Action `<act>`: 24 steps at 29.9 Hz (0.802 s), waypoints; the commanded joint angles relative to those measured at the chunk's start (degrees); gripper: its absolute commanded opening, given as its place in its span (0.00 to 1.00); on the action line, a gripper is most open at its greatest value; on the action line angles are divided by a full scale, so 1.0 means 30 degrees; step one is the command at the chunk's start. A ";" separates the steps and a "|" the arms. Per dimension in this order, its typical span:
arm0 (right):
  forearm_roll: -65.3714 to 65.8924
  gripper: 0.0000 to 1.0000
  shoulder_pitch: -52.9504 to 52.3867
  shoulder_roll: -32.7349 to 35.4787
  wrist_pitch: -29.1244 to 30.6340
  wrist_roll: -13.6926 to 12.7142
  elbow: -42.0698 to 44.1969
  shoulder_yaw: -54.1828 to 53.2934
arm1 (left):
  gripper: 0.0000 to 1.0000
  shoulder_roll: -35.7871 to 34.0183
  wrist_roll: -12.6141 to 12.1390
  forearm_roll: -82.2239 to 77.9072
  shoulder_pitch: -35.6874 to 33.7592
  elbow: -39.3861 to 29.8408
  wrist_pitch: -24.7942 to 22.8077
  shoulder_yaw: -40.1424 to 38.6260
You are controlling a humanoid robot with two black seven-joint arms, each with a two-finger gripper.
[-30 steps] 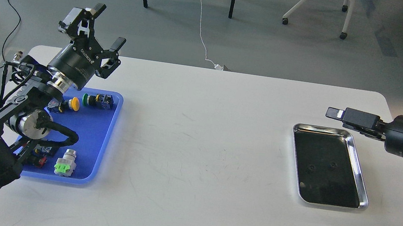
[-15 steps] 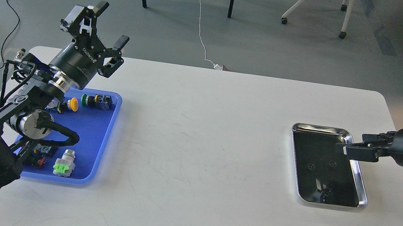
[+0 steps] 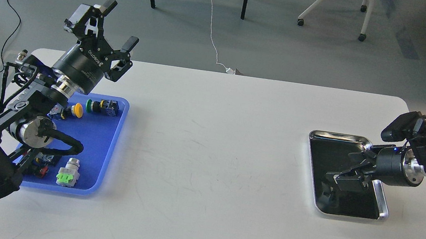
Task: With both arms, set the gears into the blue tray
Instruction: 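Reach the right gripper down into the metal tray, then grasp a small black gear in the metal tray with the right gripper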
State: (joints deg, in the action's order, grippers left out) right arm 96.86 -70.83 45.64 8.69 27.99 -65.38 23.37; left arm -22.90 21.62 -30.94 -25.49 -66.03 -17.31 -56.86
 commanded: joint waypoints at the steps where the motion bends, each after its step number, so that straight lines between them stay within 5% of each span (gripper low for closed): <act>1: -0.0029 0.92 -0.0033 -0.0563 -0.0524 0.0002 0.0843 0.0674 | 0.98 -0.0042 0.0002 0.0001 0.0030 -0.0021 -0.0030 -0.0002; 18: 0.0000 0.87 -0.0092 -0.2117 -0.0554 0.0002 0.2397 0.1965 | 0.98 -0.0072 0.0002 0.0001 0.0030 -0.0021 -0.0001 -0.0002; 24: -0.0029 0.65 -0.0063 -0.2527 -0.0554 0.0002 0.2720 0.2346 | 0.98 -0.0101 0.0002 0.0030 0.0059 -0.0021 -0.0001 -0.0002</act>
State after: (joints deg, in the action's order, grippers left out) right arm 96.85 -71.07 38.59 7.02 28.00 -57.34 29.98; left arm -23.20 21.62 -30.92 -25.36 -66.09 -17.31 -56.86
